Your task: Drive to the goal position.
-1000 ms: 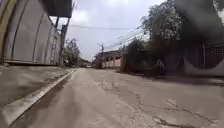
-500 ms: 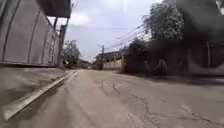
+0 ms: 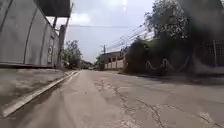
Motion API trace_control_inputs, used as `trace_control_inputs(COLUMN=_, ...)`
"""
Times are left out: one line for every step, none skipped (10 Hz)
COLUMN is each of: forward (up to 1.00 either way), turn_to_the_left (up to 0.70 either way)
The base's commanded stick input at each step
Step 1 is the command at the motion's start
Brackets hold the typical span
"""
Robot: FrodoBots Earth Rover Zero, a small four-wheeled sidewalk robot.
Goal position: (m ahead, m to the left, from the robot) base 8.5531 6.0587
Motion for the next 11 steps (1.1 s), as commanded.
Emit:
trace_control_inputs(forward=0.70, turn_to_the_left=0.21)
trace_control_inputs(forward=0.70, turn_to_the_left=0.26)
trace_control_inputs(forward=0.70, turn_to_the_left=0.15)
trace_control_inputs(forward=0.70, turn_to_the_left=0.00)
trace_control_inputs(forward=0.70, turn_to_the_left=0.00)
trace_control_inputs(forward=0.70, turn_to_the_left=0.00)
trace_control_inputs(forward=0.70, turn_to_the_left=0.00)
trace_control_inputs(forward=0.70, turn_to_the_left=0.00)
trace_control_inputs(forward=0.70, turn_to_the_left=0.00)
trace_control_inputs(forward=0.70, turn_to_the_left=0.00)
trace_control_inputs(forward=0.70, turn_to_the_left=0.01)
